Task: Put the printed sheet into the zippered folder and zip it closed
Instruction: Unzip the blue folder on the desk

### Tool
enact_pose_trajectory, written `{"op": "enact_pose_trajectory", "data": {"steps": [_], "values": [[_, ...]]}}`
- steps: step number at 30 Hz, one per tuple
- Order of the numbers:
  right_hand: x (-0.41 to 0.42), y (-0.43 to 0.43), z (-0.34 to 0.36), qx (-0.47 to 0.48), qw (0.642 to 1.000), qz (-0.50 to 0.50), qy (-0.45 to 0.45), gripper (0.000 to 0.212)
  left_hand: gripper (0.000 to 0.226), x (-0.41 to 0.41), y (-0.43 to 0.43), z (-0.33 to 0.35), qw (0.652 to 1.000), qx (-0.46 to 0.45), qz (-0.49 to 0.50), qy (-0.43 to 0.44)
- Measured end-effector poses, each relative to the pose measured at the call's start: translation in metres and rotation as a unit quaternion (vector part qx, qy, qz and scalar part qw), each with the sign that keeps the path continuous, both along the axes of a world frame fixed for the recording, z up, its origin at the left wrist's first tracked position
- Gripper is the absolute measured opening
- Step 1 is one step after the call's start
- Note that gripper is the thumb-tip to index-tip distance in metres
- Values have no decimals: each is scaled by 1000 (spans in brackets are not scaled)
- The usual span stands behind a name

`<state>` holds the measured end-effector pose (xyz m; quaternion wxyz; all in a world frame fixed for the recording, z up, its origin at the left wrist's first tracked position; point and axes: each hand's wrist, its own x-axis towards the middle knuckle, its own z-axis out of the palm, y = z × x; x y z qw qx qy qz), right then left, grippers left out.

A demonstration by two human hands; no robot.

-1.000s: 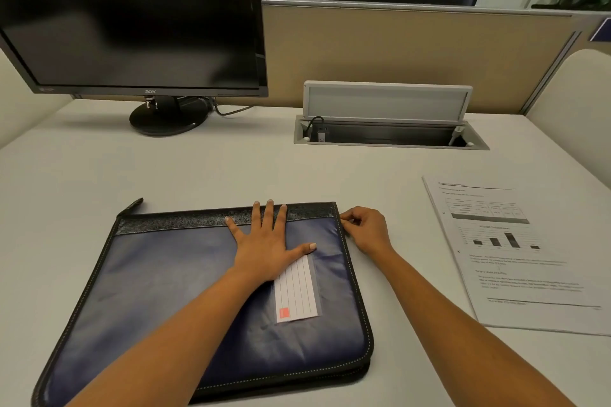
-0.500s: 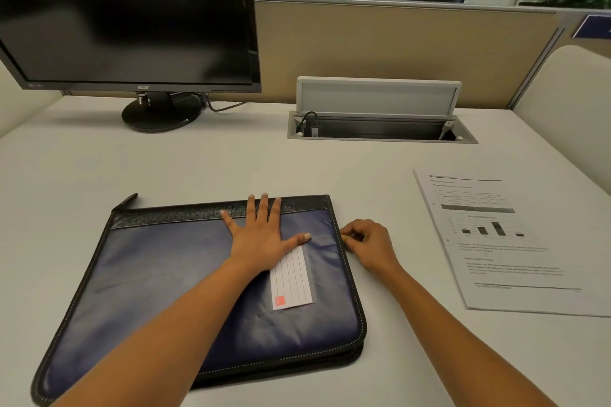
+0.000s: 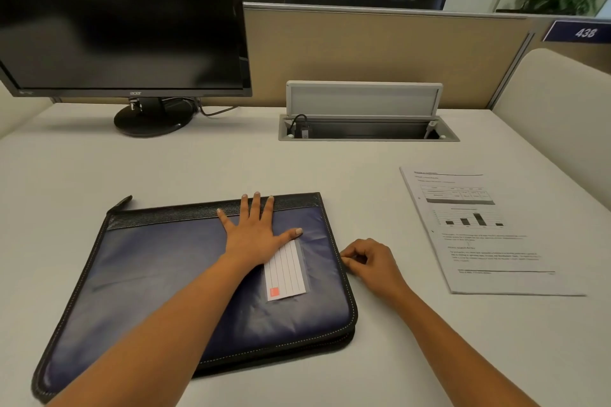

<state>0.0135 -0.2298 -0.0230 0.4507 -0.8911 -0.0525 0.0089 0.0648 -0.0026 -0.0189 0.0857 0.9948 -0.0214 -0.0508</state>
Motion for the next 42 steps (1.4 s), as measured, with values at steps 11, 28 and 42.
{"op": "enact_pose_trajectory", "data": {"steps": [11,28,42], "values": [[16,11,2,-6,997,-74,-28,8,70,-35,14,1,996,-56,-74,-12],[46,6,6,-12,990,-135,34,14,114,-85,4,17,975,81,-201,51],[12,-12,6,70,990,-116,34,13,94,-80,-16,22,975,102,-190,55]]}}
